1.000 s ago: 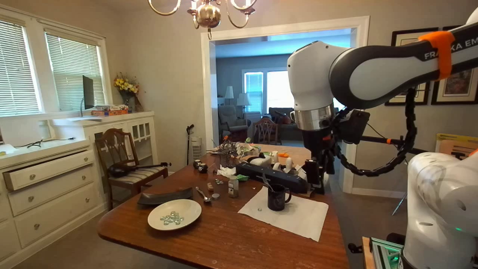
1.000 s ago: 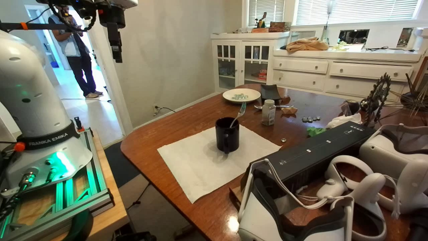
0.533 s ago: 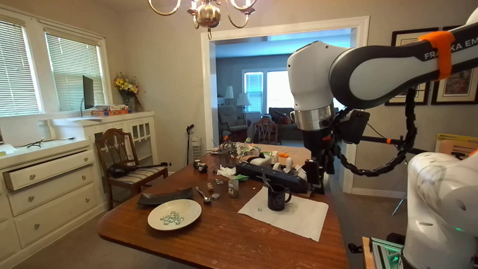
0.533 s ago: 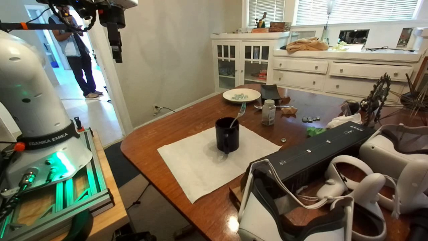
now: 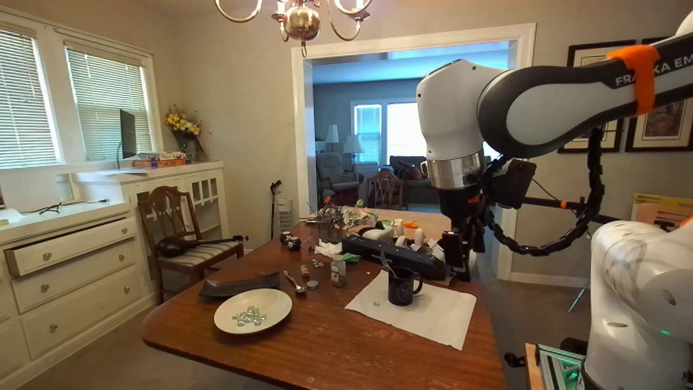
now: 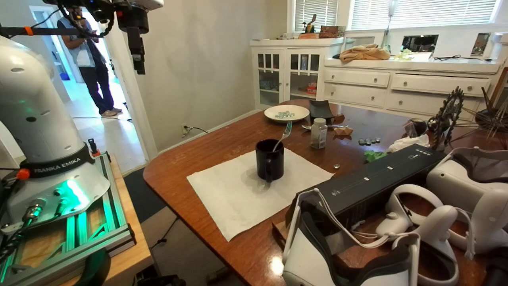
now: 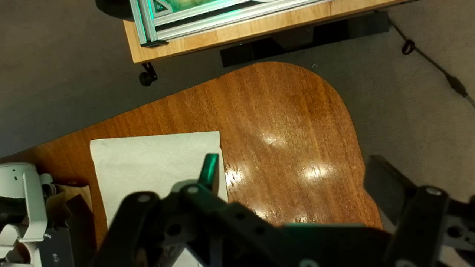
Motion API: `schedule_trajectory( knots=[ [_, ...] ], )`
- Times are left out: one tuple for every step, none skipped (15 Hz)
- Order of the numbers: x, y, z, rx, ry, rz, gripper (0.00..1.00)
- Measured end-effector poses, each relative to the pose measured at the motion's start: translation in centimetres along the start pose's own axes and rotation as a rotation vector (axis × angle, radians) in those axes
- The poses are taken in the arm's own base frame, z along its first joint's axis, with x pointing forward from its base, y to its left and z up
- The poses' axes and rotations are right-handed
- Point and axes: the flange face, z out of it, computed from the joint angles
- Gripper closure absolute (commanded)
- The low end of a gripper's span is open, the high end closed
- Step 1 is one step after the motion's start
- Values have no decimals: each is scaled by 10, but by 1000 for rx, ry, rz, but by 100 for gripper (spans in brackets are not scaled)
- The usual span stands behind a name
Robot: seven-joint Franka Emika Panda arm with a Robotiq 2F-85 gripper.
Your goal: Pick up the silver lid and put it on the glass container
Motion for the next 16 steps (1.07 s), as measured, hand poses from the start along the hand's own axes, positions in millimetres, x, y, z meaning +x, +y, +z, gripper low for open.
schedule_trajectory(
  knots=[
    [0, 0, 0, 0, 0, 0, 0],
    [0, 0, 0, 0, 0, 0, 0],
    [1, 1, -1, 3, 3, 3, 0],
    [3, 3, -2, 9, 11, 10, 0],
    [6, 7, -5, 15, 21, 22, 0],
    [12, 14, -8, 16, 37, 37, 0],
    [17, 22, -12, 15, 55, 51, 0],
    [22, 31, -17, 15, 71, 62, 0],
    [28, 41, -22, 18, 87, 69, 0],
    [34, 51, -26, 26, 101, 72, 0],
    [40, 62, -31, 38, 115, 75, 0],
    [46, 73, -36, 51, 128, 77, 0],
    [52, 83, -40, 70, 140, 84, 0],
    [59, 94, -44, 92, 143, 107, 0],
    [65, 104, -47, 110, 140, 129, 0],
    [70, 111, -50, 123, 137, 146, 0]
  ],
)
